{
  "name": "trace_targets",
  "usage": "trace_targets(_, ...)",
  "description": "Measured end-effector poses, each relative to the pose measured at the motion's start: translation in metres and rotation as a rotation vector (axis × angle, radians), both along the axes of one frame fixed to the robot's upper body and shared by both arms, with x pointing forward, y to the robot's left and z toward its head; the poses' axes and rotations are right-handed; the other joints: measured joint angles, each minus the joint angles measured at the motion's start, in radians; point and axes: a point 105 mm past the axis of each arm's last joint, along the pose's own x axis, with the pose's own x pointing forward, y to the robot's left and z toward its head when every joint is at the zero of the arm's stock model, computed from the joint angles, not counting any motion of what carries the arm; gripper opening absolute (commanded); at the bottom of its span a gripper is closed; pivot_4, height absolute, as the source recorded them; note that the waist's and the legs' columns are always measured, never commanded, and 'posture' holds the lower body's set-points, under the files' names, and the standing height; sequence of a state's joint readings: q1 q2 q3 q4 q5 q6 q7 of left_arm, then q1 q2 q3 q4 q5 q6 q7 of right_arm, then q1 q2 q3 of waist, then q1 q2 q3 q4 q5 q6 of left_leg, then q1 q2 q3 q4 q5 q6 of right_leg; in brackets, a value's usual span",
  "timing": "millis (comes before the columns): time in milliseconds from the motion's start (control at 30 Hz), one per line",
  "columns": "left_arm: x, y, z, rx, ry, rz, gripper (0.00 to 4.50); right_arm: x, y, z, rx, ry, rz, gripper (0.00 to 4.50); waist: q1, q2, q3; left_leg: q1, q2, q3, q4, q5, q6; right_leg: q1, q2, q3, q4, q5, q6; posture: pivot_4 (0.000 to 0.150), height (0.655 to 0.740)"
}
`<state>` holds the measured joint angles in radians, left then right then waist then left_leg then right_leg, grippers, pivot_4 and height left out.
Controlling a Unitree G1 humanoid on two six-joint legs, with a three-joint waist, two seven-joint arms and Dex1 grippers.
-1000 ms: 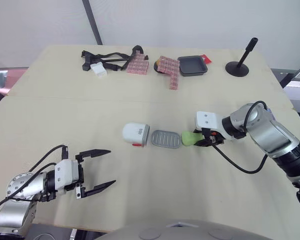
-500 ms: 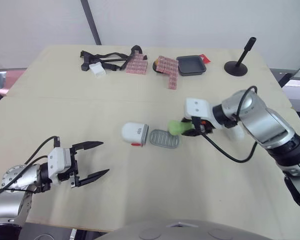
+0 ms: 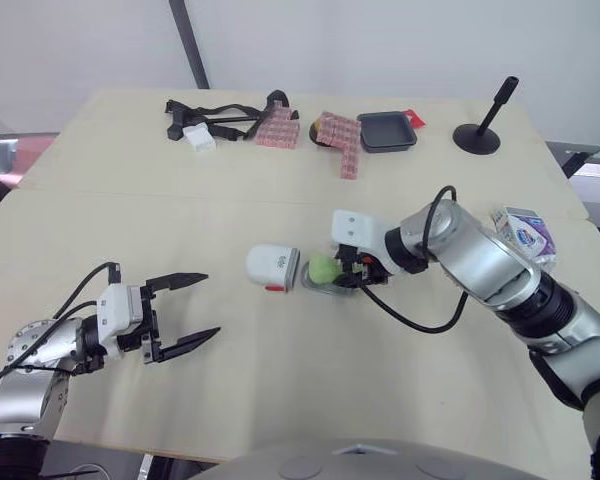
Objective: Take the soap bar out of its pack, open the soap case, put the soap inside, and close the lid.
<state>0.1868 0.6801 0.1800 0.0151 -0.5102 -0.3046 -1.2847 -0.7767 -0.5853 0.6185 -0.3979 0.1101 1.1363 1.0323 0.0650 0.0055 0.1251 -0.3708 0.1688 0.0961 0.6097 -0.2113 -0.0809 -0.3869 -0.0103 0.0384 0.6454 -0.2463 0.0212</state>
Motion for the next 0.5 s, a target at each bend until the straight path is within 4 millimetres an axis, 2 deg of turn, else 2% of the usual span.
trace_targets(200,0.000,0.000,0.000,-0.006,-0.002,0.005,4.50,0.000,0.005,0.001,0.008,0.005,-0.013,1.68,0.000,0.000,0.000,0.000,0.000,0.000,0.000,0.000,-0.001,0.000,0.000,0.000,0.000,0.000,0.000,0.150,0.7400)
trace_targets(500,0.001,-0.005,0.004,-0.016,-0.025,0.017,4.50,0.000,0.006,-0.009,-0.016,0.043,-0.023,1.68,0.001,0.000,0.000,0.000,0.000,0.000,0.000,0.000,-0.001,0.000,0.000,0.000,0.000,0.000,0.000,0.150,0.7400)
